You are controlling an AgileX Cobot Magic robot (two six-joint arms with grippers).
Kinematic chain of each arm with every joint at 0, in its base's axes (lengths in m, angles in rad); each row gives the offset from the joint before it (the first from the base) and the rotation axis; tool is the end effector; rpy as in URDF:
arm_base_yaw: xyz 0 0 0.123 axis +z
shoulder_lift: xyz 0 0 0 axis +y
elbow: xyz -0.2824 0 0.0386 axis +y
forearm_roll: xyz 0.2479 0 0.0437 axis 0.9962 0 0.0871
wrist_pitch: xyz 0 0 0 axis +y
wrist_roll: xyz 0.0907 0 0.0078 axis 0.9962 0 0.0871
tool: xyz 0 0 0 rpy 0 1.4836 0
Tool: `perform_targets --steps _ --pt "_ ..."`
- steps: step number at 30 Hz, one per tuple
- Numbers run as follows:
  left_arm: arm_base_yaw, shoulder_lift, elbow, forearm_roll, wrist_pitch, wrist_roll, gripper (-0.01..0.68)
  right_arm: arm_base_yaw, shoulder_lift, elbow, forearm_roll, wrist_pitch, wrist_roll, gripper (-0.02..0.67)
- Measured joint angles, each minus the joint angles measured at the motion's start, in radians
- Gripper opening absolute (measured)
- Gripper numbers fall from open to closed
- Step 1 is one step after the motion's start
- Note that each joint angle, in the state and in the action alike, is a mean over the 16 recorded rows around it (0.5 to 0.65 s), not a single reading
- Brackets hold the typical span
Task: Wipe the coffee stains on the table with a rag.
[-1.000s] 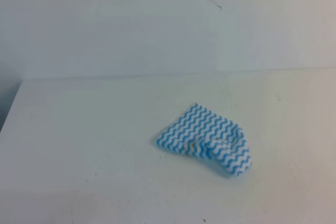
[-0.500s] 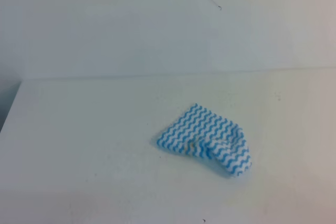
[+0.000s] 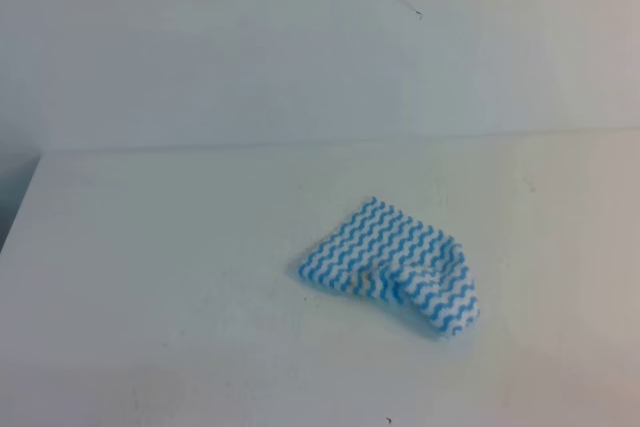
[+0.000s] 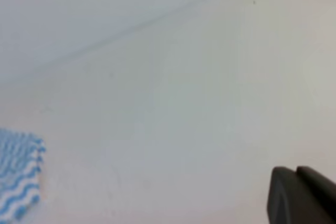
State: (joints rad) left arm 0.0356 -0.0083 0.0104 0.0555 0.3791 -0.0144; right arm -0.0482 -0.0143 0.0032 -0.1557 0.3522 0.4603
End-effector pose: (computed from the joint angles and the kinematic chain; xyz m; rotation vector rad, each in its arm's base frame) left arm 0.0523 0.0037 0.1760 -0.0128 1.8647 0.0695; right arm 0.0522 -0.0074 0.1814 0.3655 1.7856 0.1392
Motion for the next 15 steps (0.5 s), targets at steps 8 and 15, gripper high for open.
perform_targets --steps 8,15 --pt "0.000 0.000 0.000 0.000 0.000 -0.001 -0.003 0.000 0.000 0.000 0.016 -0.064 0.001 -0.003" --pt "0.000 0.008 -0.010 0.000 0.007 -0.001 -0.004 0.000 0.000 0.000 0.026 -0.068 -0.002 -0.003"
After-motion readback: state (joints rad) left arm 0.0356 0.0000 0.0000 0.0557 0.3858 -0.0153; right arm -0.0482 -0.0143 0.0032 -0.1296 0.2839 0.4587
